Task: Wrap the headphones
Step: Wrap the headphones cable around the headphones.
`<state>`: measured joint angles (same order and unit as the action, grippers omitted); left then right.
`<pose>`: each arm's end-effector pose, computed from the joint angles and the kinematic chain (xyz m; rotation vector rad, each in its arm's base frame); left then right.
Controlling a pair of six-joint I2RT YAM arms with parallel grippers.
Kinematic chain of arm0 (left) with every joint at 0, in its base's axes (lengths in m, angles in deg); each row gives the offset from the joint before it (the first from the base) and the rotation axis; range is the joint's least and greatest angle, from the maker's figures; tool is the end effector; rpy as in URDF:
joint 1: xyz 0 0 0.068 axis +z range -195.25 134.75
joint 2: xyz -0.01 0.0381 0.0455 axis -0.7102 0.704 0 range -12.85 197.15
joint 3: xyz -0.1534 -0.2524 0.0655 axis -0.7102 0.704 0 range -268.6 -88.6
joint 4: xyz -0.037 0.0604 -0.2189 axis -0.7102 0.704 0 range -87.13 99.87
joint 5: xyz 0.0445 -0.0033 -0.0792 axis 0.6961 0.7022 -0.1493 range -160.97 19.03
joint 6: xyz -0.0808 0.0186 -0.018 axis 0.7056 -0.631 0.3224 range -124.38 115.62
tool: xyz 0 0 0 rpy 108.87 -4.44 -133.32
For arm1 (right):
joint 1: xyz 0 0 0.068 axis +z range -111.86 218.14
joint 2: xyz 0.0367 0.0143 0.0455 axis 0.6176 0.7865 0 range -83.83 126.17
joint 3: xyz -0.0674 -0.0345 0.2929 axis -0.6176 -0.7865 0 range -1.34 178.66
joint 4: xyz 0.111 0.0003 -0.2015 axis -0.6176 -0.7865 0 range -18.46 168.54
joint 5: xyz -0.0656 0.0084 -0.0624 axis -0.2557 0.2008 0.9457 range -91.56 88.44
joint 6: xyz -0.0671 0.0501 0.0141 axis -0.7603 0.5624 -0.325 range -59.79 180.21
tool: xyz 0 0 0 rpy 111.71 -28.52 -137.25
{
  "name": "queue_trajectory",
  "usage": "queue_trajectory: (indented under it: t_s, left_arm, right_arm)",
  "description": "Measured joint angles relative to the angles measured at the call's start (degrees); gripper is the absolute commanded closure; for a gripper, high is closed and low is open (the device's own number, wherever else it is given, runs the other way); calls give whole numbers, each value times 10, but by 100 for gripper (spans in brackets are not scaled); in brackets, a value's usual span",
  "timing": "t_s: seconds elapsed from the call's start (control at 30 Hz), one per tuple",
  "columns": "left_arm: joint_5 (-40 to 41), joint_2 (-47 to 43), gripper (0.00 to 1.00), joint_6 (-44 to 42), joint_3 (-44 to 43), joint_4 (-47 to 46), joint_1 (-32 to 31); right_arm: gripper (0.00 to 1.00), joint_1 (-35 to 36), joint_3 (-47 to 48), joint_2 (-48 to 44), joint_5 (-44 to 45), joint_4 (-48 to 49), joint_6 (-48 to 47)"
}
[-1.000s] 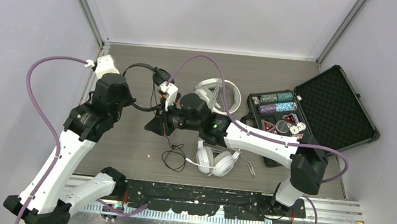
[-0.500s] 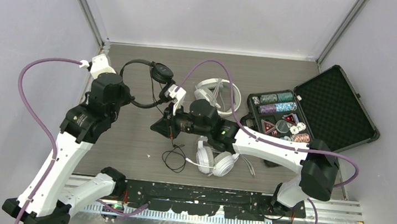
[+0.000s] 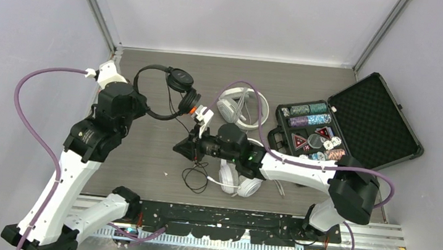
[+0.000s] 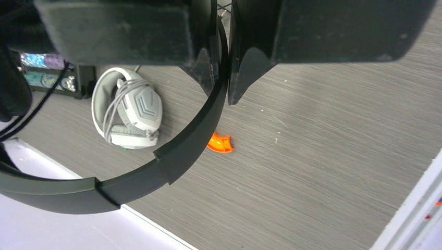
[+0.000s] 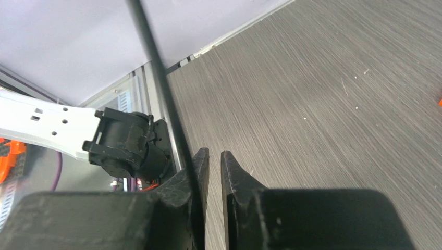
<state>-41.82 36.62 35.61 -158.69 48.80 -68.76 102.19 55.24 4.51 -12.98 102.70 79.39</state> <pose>0.1345 -0.0188 0.4084 -0.5922 1.8681 -0.2168 0.1479 0.3378 0.3284 -0.8600 1.6564 1.2199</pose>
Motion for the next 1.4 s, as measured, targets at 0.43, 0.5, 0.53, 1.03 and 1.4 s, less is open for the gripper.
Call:
queue_trajectory:
  t_s: [0.43, 0.5, 0.53, 1.03, 1.4]
  left_arm:
    - [-52, -13, 100, 31, -1, -2, 0]
    - [-63, -20, 100, 33, -1, -2, 0]
    - [-68, -23, 100, 33, -3, -1, 0]
    - [-137, 1, 100, -5, -120, 41, 0]
    - [-151, 19, 100, -55, -173, 99, 0]
  right_arm:
    - [80, 0, -52, 1, 19, 121, 2]
    - [80, 0, -64, 2, 19, 145, 5]
    - [80, 0, -72, 5, 19, 160, 7]
    - [99, -11, -155, 33, 14, 295, 23]
    - [99, -97, -161, 57, -18, 394, 76]
